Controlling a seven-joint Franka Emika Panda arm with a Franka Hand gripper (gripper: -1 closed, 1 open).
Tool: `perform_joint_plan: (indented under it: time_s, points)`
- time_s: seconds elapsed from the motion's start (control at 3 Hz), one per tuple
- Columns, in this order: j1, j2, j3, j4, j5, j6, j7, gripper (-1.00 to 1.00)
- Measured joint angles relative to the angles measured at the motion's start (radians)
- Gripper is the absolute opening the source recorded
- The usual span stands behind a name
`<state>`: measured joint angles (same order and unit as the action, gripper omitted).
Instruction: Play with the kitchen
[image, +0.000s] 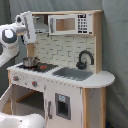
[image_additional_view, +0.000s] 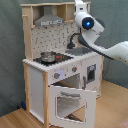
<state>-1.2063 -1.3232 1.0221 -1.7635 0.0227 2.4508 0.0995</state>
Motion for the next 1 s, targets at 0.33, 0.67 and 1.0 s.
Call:
perform_joint_plan:
  time_s: [0.33, 0.67, 1.0]
  points:
    - [-0.072, 0.0, 0.01, 0.061, 0.0, -0.013, 0.043, 1.0]
    - [-0.136, -0.001, 0.012, 0.089, 0.0, -0.078, 0.081, 1.0]
    - [-0.141, -0.005, 0.013, -0.001, -0.001, -0.1, 0.086, 1.0]
